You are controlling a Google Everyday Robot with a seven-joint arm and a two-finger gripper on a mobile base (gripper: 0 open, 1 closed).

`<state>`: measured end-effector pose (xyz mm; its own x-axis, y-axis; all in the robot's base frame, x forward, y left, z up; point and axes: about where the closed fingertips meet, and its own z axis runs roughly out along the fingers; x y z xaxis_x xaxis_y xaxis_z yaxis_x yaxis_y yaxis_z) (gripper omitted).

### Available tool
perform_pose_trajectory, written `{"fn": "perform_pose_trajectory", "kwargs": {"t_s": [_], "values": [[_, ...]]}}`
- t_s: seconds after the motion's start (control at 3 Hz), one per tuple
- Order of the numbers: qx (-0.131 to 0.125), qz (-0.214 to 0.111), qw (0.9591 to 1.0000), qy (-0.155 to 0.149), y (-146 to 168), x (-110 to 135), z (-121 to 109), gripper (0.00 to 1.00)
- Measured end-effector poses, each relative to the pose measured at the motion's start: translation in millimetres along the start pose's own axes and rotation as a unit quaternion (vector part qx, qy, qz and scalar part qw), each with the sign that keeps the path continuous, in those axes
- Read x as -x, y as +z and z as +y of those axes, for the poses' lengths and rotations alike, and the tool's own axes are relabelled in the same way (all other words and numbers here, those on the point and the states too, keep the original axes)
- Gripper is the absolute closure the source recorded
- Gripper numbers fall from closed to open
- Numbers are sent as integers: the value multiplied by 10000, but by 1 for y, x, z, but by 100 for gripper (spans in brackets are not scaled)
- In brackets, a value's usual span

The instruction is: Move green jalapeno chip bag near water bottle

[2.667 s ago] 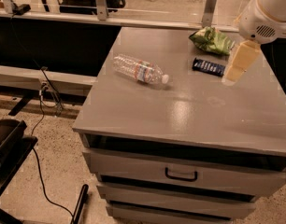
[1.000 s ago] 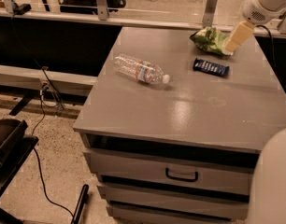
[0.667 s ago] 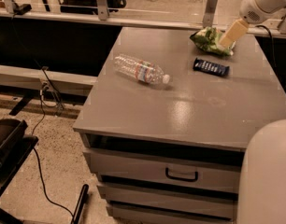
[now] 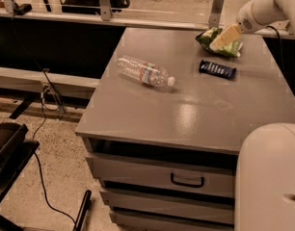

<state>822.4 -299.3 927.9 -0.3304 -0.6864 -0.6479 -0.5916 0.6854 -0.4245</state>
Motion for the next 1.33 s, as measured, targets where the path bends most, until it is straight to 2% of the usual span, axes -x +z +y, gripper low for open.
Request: {"fn": "perform_pose_trajectory", "kwargs": {"t_s": [0.33,0.67,1.33], "values": [[-23,-116,9991,417,23,-10,-1,0],[-33,-104,9985,540,39,-19,2,17],[-50,29,9981,616,56,-30,9,63]]}}
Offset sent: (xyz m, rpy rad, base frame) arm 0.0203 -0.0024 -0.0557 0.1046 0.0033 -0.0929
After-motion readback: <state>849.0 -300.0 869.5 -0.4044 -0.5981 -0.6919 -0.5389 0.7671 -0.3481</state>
